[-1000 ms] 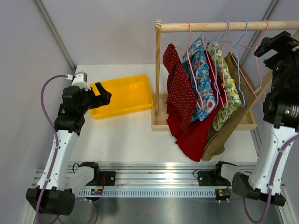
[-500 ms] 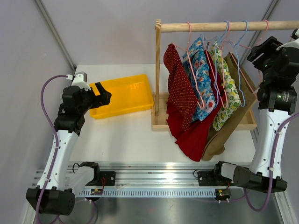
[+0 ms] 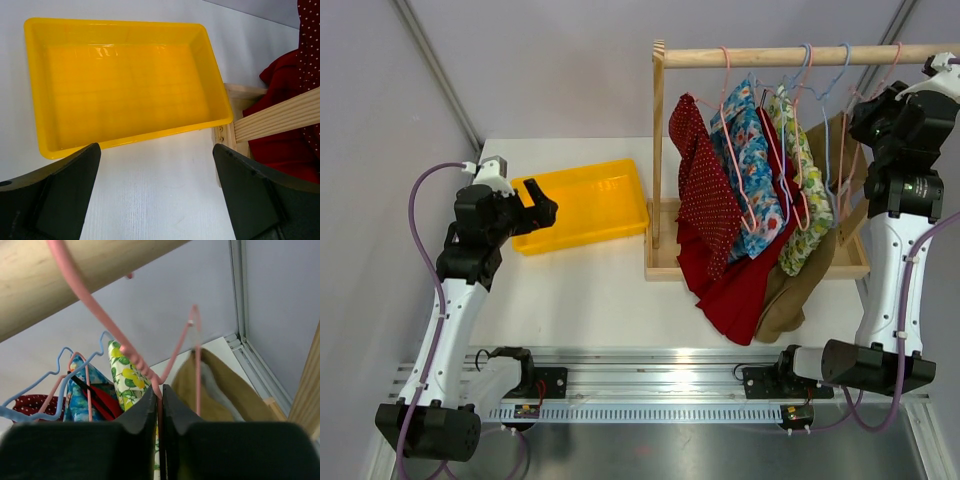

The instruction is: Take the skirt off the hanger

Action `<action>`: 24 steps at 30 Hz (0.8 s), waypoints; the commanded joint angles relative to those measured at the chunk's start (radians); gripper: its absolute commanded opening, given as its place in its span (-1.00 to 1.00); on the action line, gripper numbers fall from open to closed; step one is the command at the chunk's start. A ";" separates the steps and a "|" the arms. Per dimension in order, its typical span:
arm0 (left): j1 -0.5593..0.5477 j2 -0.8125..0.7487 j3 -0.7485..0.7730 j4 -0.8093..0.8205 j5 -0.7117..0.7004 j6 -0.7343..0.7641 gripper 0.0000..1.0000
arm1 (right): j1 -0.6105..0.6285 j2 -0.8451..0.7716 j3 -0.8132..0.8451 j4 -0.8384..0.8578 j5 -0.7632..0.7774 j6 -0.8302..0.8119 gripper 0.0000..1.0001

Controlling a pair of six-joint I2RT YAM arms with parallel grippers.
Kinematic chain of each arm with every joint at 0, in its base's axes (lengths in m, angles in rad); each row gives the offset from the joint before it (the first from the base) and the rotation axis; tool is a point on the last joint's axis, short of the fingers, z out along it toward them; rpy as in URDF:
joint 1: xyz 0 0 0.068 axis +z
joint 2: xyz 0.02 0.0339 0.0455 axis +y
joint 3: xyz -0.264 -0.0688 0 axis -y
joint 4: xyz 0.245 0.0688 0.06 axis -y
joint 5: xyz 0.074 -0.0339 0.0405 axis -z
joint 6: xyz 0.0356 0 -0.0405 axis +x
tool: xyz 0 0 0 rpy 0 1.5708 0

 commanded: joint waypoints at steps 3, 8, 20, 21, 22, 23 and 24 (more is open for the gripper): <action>0.004 -0.010 0.036 0.024 -0.016 -0.010 0.98 | -0.003 0.017 0.053 -0.005 -0.016 0.013 -1.00; 0.009 0.037 0.020 0.070 0.148 -0.048 0.98 | -0.003 0.001 0.096 -0.034 -0.001 0.024 -1.00; -0.014 -0.052 0.106 0.168 0.024 -0.082 0.98 | -0.003 -0.130 0.113 -0.022 0.027 0.004 -1.00; -0.028 -0.029 0.187 0.127 0.030 -0.082 0.98 | -0.003 -0.146 0.121 -0.037 0.028 0.010 -1.00; -0.043 -0.015 0.230 0.101 0.035 -0.073 0.98 | -0.003 -0.159 0.130 -0.048 0.025 0.015 -1.00; -0.065 0.003 0.281 0.049 0.027 -0.053 0.98 | -0.003 -0.170 0.135 -0.060 0.025 0.018 -1.00; -0.095 0.028 0.365 0.026 -0.015 -0.041 0.98 | -0.003 -0.199 0.133 -0.080 0.030 0.027 -1.00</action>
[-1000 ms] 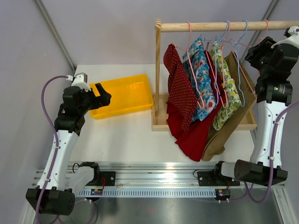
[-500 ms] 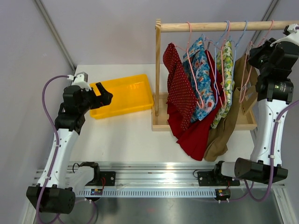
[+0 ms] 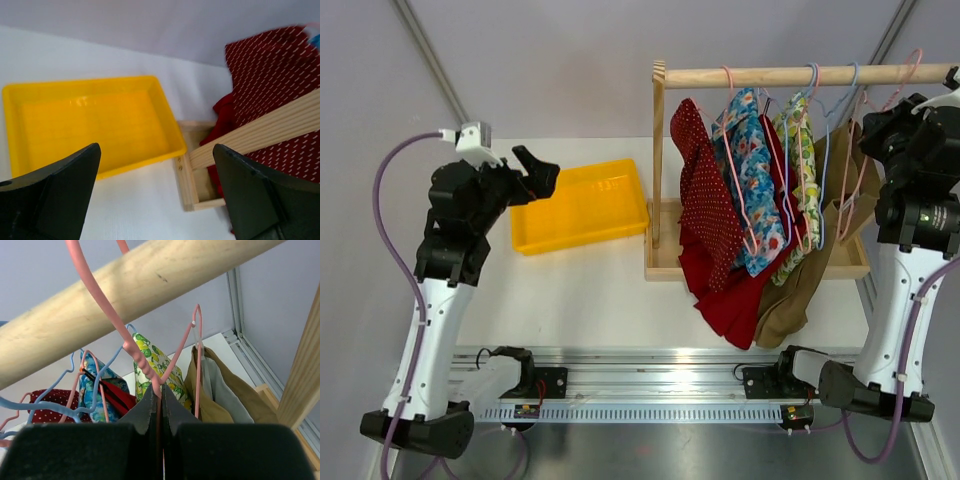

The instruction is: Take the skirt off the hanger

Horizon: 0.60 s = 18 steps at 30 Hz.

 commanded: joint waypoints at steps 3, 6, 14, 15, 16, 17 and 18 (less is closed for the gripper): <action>-0.186 0.064 0.279 -0.050 -0.116 0.051 0.98 | -0.003 -0.171 0.064 0.020 0.043 0.021 -1.00; -0.302 0.135 0.399 -0.083 -0.167 0.059 0.98 | -0.003 -0.232 0.032 0.026 0.059 0.005 -1.00; -0.477 0.273 0.563 -0.142 -0.245 0.104 0.98 | -0.003 -0.171 0.085 0.049 0.073 -0.022 -1.00; -0.496 0.270 0.554 -0.136 -0.247 0.108 0.98 | -0.003 -0.146 0.116 0.053 0.076 -0.027 -1.00; -0.506 0.264 0.546 -0.133 -0.244 0.113 0.98 | -0.003 -0.130 0.140 0.050 0.079 -0.028 -1.00; -0.516 0.255 0.531 -0.129 -0.239 0.123 0.98 | -0.003 -0.103 0.167 0.027 0.079 -0.027 -1.00; -0.542 0.250 0.527 -0.131 -0.230 0.130 0.98 | -0.003 -0.093 0.196 0.012 0.079 -0.022 -1.00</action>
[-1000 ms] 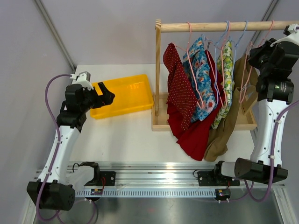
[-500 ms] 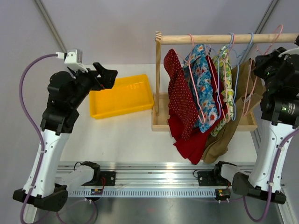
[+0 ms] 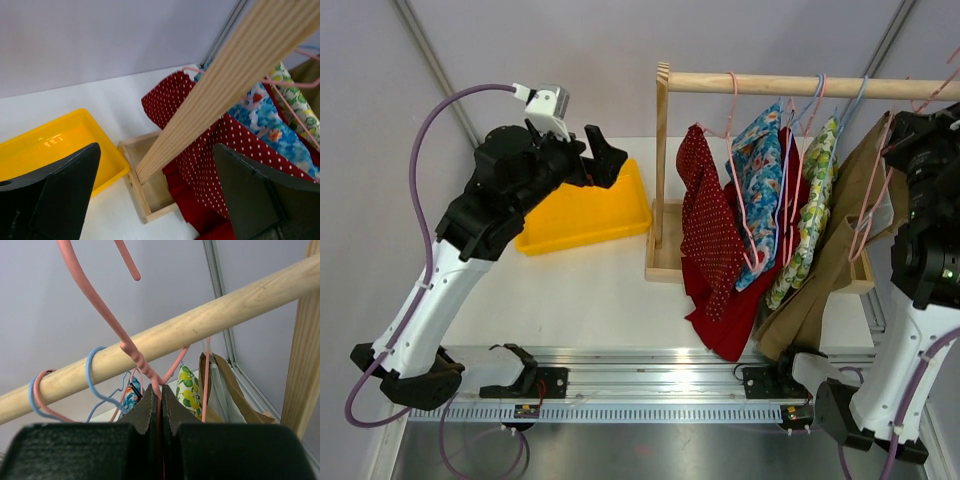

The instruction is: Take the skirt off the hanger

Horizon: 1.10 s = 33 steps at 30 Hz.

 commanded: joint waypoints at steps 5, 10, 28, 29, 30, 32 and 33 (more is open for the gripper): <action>-0.174 -0.049 0.003 0.001 0.021 0.087 0.98 | -0.003 0.023 0.139 0.013 0.092 -0.009 -1.00; -0.416 -0.011 0.084 0.001 -0.011 0.112 0.98 | -0.003 -0.155 0.057 -0.030 0.203 -0.015 -1.00; -0.875 0.184 -0.094 0.445 0.220 0.096 0.98 | 0.004 -0.400 0.076 -0.085 -0.105 0.203 -1.00; -0.891 0.193 -0.102 0.459 0.213 0.095 0.98 | 0.007 -0.394 0.085 -0.088 -0.108 0.204 -1.00; -0.921 0.216 -0.108 0.471 0.203 0.096 0.98 | 0.007 -0.390 0.099 -0.091 -0.110 0.207 -1.00; -0.950 0.236 -0.105 0.493 0.173 0.102 0.98 | 0.010 -0.384 0.108 -0.086 -0.115 0.212 -1.00; -0.976 0.247 -0.102 0.498 0.122 0.106 0.98 | 0.010 -0.380 0.113 -0.086 -0.119 0.213 -1.00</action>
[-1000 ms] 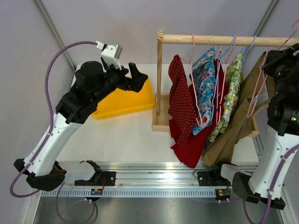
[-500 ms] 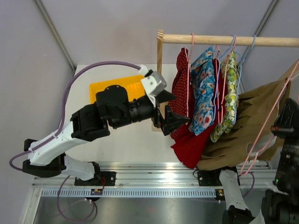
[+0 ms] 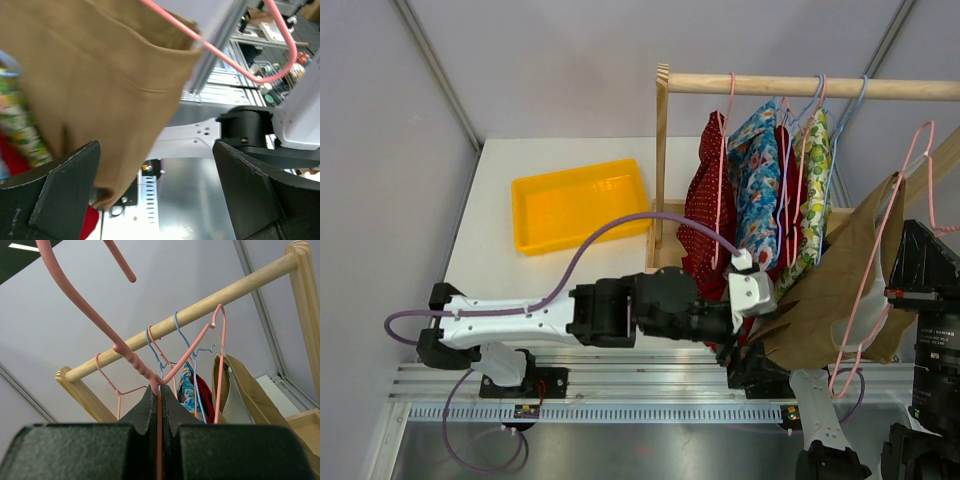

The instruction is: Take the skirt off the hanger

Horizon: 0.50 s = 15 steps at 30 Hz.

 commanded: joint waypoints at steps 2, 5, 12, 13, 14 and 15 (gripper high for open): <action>-0.068 0.038 0.019 0.155 -0.108 0.016 0.98 | 0.007 0.029 0.053 0.128 -0.047 0.030 -1.00; -0.095 0.073 0.025 0.181 -0.258 0.035 0.98 | 0.012 0.027 0.058 0.126 -0.050 0.032 -1.00; -0.098 0.149 0.065 0.242 -0.409 0.076 0.98 | 0.023 0.027 0.073 0.114 -0.055 0.035 -1.00; -0.099 0.156 0.069 0.256 -0.404 0.085 0.98 | 0.027 0.027 0.075 0.112 -0.055 0.036 -1.00; -0.099 0.165 0.081 0.261 -0.406 0.093 0.98 | 0.029 0.027 0.075 0.112 -0.055 0.032 -1.00; -0.099 0.185 0.092 0.265 -0.403 0.095 0.98 | 0.032 0.029 0.076 0.109 -0.055 0.032 -1.00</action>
